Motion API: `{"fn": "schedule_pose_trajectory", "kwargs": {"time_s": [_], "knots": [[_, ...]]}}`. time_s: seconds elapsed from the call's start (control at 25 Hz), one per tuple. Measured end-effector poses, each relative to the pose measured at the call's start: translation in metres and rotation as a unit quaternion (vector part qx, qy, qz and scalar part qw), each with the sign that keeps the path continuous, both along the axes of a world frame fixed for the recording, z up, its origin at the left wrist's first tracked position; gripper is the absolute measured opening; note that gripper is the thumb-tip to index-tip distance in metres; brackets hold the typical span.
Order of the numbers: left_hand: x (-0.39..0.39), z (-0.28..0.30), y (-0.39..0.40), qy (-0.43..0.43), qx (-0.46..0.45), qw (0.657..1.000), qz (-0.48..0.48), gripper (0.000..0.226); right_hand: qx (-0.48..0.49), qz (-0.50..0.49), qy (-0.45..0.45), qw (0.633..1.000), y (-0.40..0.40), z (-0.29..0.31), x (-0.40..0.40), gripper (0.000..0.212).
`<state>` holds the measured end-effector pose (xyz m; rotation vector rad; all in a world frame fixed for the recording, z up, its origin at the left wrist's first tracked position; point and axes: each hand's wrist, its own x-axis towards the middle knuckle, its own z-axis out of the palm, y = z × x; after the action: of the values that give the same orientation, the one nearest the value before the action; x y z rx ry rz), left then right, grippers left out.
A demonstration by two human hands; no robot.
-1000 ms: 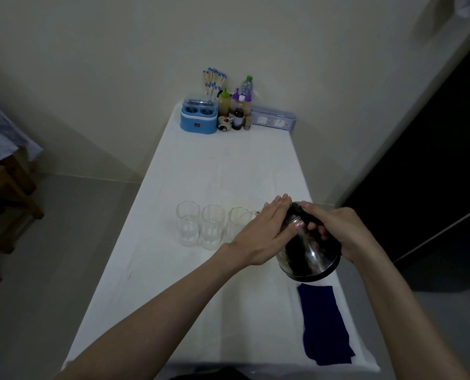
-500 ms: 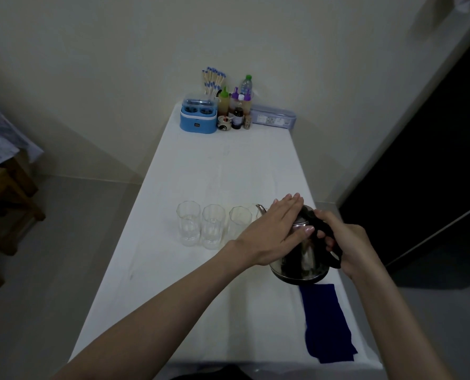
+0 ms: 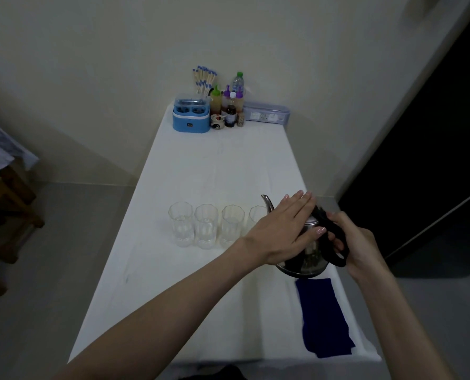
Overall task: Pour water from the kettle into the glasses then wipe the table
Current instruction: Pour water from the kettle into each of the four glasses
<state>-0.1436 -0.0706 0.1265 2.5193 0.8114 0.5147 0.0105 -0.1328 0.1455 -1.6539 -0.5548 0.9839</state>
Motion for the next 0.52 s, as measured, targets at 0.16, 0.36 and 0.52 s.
{"fn": "schedule_pose_trajectory", "kwargs": {"time_s": [0.16, 0.36, 0.52], "knots": [[0.011, -0.007, -0.003, -0.005, -0.045, 0.999, 0.007, 0.067, -0.022, 0.012, -0.055, 0.998, 0.005, 0.003, 0.014, 0.027], [0.022, -0.018, -0.004, -0.012, -0.097, 0.995, 0.037, 0.069, -0.063, 0.031, -0.116, 0.991, 0.016, 0.005, 0.024, 0.034], [0.026, -0.022, -0.004, -0.038, -0.147, 0.987, 0.057, 0.068, -0.087, 0.049, -0.161, 0.982, 0.024, 0.009, 0.026, 0.041]]}}
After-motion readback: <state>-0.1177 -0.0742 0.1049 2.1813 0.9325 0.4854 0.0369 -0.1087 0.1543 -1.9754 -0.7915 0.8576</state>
